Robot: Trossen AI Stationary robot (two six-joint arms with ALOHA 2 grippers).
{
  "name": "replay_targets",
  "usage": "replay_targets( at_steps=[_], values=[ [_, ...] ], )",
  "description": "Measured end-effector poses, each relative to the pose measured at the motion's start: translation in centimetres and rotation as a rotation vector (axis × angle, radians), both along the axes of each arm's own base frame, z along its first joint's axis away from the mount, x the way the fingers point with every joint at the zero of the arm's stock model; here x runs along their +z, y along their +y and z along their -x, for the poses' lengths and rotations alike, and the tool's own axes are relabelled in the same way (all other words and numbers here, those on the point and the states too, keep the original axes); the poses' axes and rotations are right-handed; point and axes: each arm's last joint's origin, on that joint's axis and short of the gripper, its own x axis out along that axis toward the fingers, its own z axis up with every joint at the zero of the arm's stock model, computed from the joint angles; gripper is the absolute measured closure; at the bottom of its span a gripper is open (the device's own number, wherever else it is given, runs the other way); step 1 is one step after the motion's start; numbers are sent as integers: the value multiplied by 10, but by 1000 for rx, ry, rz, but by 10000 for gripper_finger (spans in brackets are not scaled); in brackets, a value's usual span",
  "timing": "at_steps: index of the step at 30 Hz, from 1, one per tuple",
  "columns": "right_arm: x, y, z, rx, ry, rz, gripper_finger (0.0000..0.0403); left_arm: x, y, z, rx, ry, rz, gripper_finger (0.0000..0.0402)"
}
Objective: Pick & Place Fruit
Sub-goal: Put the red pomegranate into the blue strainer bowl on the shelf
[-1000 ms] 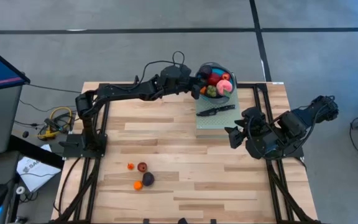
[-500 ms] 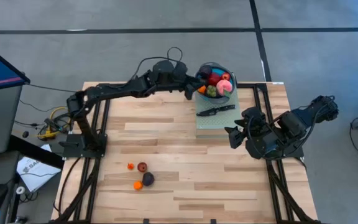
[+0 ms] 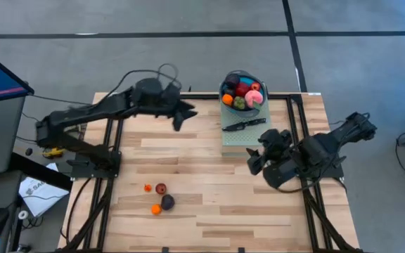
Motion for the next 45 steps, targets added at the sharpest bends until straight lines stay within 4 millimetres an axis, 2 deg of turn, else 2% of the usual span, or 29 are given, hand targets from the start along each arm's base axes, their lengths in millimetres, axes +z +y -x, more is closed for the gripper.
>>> replay_targets(
  at_steps=[4,10,17,23,27,34,39,45],
  values=[
    [-2,2,-11,67,29,-5,138,-19,-20,34,-5,9,78,255],
    [3,-2,-31,275,43,-20,138,-52,-50,81,-60,58,197,265],
    [5,-20,-53,365,33,-2,138,-74,-78,115,-157,185,255,275],
    [-9,-23,-72,359,68,-5,138,-90,-90,127,-174,353,311,269],
    [-26,-16,-89,418,115,-68,138,-98,-92,127,-147,453,341,259],
    [-57,-5,-118,555,191,-165,138,-107,-92,118,-111,533,344,234],
    [-76,-8,-153,657,105,-202,138,-114,-92,114,-101,591,346,219],
    [-103,-27,-197,716,-28,-237,138,-115,-93,115,-72,609,399,211]
  ],
)
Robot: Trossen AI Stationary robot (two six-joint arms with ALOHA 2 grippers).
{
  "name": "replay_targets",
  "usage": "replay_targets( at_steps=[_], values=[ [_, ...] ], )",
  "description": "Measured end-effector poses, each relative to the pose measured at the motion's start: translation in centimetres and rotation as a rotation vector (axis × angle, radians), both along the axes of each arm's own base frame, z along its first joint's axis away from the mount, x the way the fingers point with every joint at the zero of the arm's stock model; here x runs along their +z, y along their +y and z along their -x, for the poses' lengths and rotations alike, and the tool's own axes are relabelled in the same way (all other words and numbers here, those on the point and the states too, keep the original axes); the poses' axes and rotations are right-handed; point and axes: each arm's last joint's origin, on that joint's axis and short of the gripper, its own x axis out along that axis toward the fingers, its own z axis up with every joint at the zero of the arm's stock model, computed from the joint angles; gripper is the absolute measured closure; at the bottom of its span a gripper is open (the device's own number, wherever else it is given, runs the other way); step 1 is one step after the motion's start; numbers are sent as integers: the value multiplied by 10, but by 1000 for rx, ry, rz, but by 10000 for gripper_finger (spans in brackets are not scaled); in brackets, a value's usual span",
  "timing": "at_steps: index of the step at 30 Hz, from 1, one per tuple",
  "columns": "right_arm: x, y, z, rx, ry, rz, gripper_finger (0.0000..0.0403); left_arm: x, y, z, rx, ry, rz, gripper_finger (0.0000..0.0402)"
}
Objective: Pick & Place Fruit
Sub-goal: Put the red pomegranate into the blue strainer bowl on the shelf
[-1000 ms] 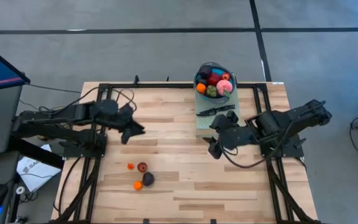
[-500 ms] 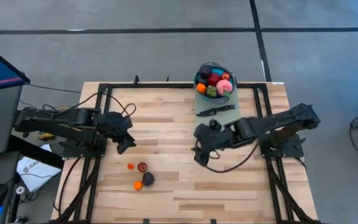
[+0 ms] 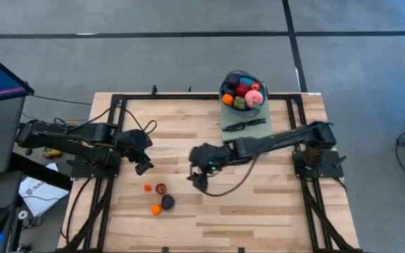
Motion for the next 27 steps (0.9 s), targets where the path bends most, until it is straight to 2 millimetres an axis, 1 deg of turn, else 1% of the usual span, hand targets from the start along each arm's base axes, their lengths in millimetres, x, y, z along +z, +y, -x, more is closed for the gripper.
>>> replay_targets(
  at_steps=[5,7,10,13,16,21,24,27],
  values=[
    [-24,-10,-30,72,-108,-82,138,3,-4,5,24,-12,47,212],
    [-37,-9,-44,127,-172,-93,138,5,-6,7,15,-23,52,215],
    [-62,-6,-59,159,-213,-117,138,6,-9,9,6,-30,45,219],
    [-83,-5,-67,152,-208,-149,138,7,-11,10,-8,-37,45,224],
    [-92,-4,-76,132,-190,-171,138,7,-13,10,-25,-36,40,227],
    [-107,7,-97,127,-165,-154,137,7,-14,10,-53,-39,26,232],
    [-111,12,-107,113,-136,-132,137,7,-14,10,-56,-40,23,233],
    [-115,12,-118,102,-126,-120,137,7,-14,10,-61,-42,18,233]
  ],
)
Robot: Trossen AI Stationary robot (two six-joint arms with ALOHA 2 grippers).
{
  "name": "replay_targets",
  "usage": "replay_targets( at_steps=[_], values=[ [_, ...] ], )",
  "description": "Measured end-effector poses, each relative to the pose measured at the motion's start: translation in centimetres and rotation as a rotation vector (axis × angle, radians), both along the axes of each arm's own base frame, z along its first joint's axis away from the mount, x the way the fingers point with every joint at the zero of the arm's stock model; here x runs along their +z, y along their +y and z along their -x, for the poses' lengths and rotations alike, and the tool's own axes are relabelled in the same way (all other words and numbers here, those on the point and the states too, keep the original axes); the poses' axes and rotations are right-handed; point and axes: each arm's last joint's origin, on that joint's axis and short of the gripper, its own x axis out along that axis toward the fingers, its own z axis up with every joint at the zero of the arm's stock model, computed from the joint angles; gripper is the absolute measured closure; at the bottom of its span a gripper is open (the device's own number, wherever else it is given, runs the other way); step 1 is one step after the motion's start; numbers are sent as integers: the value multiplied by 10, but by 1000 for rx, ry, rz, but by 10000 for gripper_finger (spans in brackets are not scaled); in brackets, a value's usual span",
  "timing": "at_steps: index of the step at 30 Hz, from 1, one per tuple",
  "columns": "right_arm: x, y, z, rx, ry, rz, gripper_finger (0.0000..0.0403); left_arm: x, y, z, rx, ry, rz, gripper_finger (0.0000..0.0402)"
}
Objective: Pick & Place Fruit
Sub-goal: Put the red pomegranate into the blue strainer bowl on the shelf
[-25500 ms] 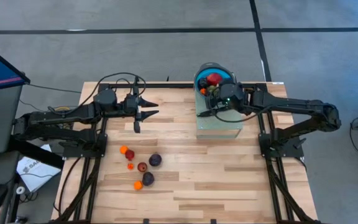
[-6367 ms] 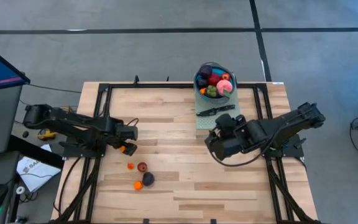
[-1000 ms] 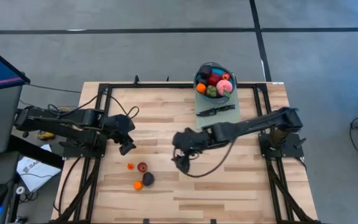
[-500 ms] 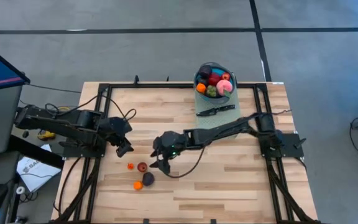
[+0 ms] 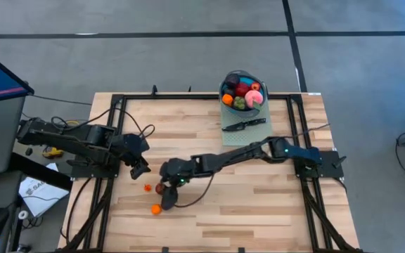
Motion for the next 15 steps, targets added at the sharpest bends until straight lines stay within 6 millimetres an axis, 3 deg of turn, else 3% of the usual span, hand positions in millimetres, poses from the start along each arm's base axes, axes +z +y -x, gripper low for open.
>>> replay_targets(
  at_steps=[6,11,15],
  values=[
    [-9,4,-18,27,17,51,137,0,0,0,0,-1,-4,236],
    [-10,4,-19,46,38,83,134,0,0,0,-15,-4,-16,234],
    [-18,2,-17,44,77,97,103,0,0,0,-19,-6,-19,233]
  ],
)
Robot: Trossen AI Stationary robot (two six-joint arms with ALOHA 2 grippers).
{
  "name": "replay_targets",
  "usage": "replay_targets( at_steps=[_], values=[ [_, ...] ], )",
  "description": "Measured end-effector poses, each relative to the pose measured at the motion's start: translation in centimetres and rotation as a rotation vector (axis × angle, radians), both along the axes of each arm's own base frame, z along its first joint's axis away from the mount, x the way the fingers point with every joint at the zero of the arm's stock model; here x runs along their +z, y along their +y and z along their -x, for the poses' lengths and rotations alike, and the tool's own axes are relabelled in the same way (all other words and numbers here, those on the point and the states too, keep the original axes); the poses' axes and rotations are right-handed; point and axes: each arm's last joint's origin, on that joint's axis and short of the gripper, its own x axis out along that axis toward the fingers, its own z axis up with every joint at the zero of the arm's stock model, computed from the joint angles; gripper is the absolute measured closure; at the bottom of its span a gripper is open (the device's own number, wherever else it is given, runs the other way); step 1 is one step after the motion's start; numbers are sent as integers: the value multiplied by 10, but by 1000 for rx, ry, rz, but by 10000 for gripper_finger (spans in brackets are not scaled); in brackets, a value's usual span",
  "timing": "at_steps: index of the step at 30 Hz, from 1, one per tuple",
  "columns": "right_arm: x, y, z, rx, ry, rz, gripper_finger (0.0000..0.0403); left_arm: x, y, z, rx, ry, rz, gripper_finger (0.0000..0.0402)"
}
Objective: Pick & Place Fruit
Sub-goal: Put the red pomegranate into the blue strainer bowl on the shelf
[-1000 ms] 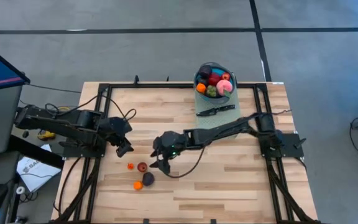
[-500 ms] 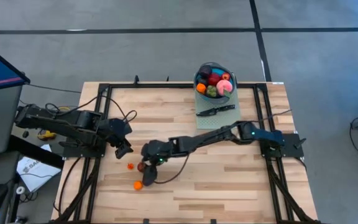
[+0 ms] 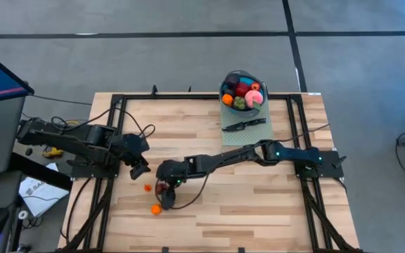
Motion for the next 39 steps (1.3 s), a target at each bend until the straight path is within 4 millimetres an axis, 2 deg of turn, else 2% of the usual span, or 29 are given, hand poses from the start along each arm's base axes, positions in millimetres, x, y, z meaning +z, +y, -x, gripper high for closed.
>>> replay_targets(
  at_steps=[6,10,22,28,32,39],
  values=[
    [-9,3,1,16,29,21,38,0,0,0,0,0,0,233],
    [-7,6,1,15,-16,142,29,0,0,0,0,-1,1,233],
    [-7,10,1,79,-52,270,80,0,0,0,0,-3,1,233],
    [-28,13,0,103,-30,279,100,0,0,0,0,-5,2,233],
    [-21,18,-1,111,-76,311,110,0,0,0,0,-5,2,233],
    [-24,18,-1,106,-74,313,150,0,0,-1,0,-6,2,233]
  ],
)
